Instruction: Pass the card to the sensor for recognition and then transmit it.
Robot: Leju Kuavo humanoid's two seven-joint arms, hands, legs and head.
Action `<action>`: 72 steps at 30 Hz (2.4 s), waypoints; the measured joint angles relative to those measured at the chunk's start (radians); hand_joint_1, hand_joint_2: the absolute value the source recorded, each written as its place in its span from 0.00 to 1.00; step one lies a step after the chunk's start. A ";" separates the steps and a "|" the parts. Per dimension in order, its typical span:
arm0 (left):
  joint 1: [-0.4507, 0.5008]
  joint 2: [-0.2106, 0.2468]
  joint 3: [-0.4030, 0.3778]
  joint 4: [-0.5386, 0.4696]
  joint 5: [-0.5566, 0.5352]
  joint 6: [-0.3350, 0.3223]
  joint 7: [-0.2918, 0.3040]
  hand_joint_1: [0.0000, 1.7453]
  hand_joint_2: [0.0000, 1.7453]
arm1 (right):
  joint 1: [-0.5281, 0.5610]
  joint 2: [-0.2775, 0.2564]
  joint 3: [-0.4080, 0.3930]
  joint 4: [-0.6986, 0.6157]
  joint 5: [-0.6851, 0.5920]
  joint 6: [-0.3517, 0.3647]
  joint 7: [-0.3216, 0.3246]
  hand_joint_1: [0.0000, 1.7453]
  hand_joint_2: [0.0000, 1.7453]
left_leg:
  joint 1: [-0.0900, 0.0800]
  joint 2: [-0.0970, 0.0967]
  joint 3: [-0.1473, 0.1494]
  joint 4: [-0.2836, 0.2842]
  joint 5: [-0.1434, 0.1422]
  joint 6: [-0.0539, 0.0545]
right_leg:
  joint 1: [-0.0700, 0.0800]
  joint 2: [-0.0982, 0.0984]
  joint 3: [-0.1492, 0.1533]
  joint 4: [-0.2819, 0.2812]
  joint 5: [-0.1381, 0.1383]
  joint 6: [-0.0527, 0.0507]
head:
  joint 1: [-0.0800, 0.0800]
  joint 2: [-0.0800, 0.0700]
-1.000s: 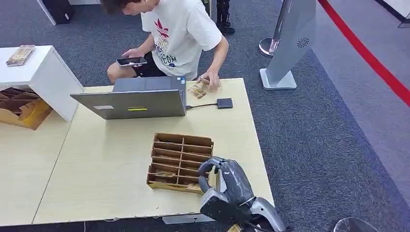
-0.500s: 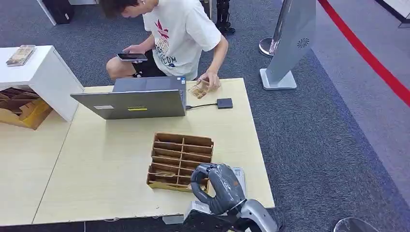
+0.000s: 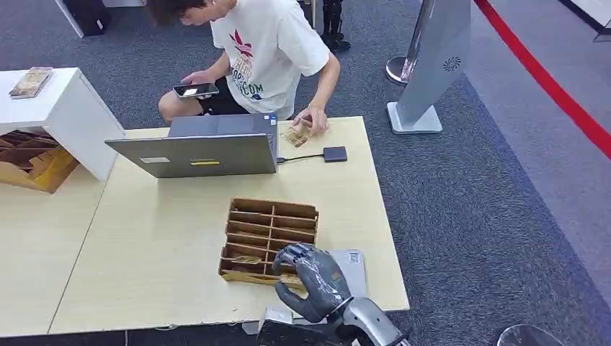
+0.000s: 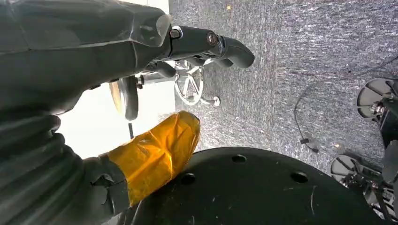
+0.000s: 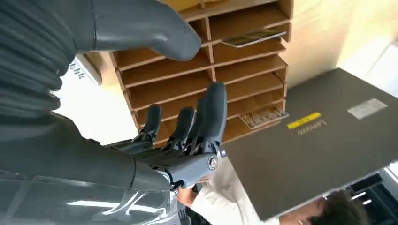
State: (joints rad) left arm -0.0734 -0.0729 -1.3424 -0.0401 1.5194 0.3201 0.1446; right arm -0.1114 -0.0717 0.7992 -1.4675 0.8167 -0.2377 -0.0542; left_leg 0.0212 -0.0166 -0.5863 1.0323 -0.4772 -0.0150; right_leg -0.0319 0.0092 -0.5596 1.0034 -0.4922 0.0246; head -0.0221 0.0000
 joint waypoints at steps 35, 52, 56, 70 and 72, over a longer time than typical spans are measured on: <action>0.000 0.000 -0.009 0.000 0.005 -0.002 0.008 0.00 1.00 | -0.011 0.001 0.000 0.117 0.065 -0.034 0.057 0.44 1.00 | 0.000 0.000 0.000 0.000 0.000 0.000 | 0.000 0.000 0.000 0.000 0.000 0.000 | 0.000 0.000; 0.000 0.000 -0.009 0.000 0.005 -0.003 0.010 0.00 1.00 | -0.010 0.002 -0.013 0.155 0.078 -0.034 0.074 0.52 1.00 | 0.000 0.000 0.000 0.000 0.000 0.000 | 0.000 0.000 0.000 0.000 0.000 0.000 | 0.000 0.000; 0.000 0.000 -0.008 0.000 0.005 -0.005 0.010 0.00 1.00 | -0.009 0.003 -0.016 0.162 0.078 -0.034 0.074 0.55 1.00 | 0.000 0.000 0.000 0.000 0.000 0.000 | 0.000 0.000 0.000 0.000 0.000 0.000 | 0.000 0.000; 0.000 0.000 0.001 0.000 0.005 -0.007 0.010 0.00 1.00 | -0.008 0.006 -0.026 0.170 0.080 -0.031 0.079 1.00 1.00 | 0.000 0.000 0.000 0.000 0.000 0.000 | 0.000 0.000 0.000 0.000 0.000 0.000 | 0.000 0.000; 0.001 0.000 0.005 0.000 0.005 -0.008 0.010 0.00 1.00 | -0.007 0.006 -0.027 0.170 0.081 -0.031 0.082 1.00 1.00 | 0.000 0.000 0.000 0.000 0.000 0.000 | 0.000 0.000 0.000 0.000 0.000 0.000 | 0.000 0.000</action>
State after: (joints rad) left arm -0.0728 -0.0732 -1.3374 -0.0401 1.5240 0.3124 0.1549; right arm -0.1186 -0.0660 0.7725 -1.2978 0.8976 -0.2689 0.0275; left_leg 0.0212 -0.0165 -0.5861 1.0323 -0.4771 -0.0151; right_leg -0.0319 0.0093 -0.5597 1.0034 -0.4922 0.0246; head -0.0221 0.0000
